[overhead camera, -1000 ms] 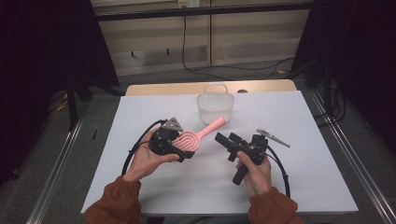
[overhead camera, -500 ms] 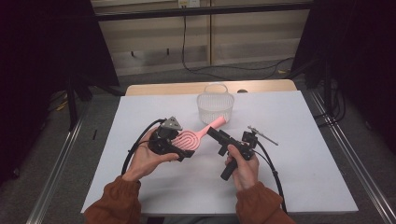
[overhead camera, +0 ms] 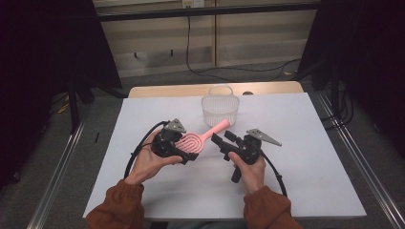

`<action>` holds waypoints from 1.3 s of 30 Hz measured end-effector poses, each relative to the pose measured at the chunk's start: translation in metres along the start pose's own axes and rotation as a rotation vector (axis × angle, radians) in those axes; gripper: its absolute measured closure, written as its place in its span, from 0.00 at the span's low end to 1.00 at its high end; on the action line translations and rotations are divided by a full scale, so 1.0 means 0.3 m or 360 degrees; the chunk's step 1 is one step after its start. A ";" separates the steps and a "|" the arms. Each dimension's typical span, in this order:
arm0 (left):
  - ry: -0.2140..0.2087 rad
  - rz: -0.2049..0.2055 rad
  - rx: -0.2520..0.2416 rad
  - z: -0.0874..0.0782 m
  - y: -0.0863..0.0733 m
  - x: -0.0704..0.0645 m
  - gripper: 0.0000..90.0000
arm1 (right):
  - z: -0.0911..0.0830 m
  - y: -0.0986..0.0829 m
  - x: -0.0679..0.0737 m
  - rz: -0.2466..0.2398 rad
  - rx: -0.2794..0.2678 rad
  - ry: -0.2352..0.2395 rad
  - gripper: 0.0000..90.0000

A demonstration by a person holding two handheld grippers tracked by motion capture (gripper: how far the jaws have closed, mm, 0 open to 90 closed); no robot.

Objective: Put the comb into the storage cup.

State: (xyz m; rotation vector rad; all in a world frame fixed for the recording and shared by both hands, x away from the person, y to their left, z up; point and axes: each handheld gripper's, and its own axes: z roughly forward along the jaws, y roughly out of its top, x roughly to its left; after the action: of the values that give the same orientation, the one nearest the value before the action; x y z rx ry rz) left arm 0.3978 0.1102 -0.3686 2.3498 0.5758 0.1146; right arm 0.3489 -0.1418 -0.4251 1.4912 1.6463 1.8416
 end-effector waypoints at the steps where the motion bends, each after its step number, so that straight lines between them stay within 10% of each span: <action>1: 0.0000 0.0000 0.0003 0.001 0.000 0.000 0.25 | -0.003 0.002 0.007 -0.0143 0.0022 -0.0014 0.33; 3: -0.0002 0.0003 0.0006 0.003 0.000 0.000 0.25 | -0.008 0.008 0.025 -0.0431 0.0061 -0.0051 0.30; 9: -0.0003 -0.0001 0.0006 0.000 0.000 0.003 0.25 | -0.011 0.022 0.058 -0.0971 0.0179 -0.0088 0.22; 20: -0.0032 0.0010 0.0026 -0.002 0.001 -0.001 0.25 | 0.007 0.009 0.073 -0.1515 0.0268 -0.0112 0.15; 29: -0.0046 0.0016 0.0028 -0.009 0.008 -0.004 0.25 | 0.040 -0.007 0.108 -0.2130 0.0325 -0.0154 0.28; 39: -0.0063 0.0031 0.0031 -0.005 0.015 -0.013 0.25 | 0.067 -0.051 0.114 -0.2602 0.0318 -0.0212 0.45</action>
State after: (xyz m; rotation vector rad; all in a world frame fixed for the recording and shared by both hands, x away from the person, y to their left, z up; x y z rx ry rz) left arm 0.3956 0.1065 -0.3643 2.3718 0.5366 0.0713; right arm 0.3431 -0.0996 -0.4241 -0.0368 1.9180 0.6079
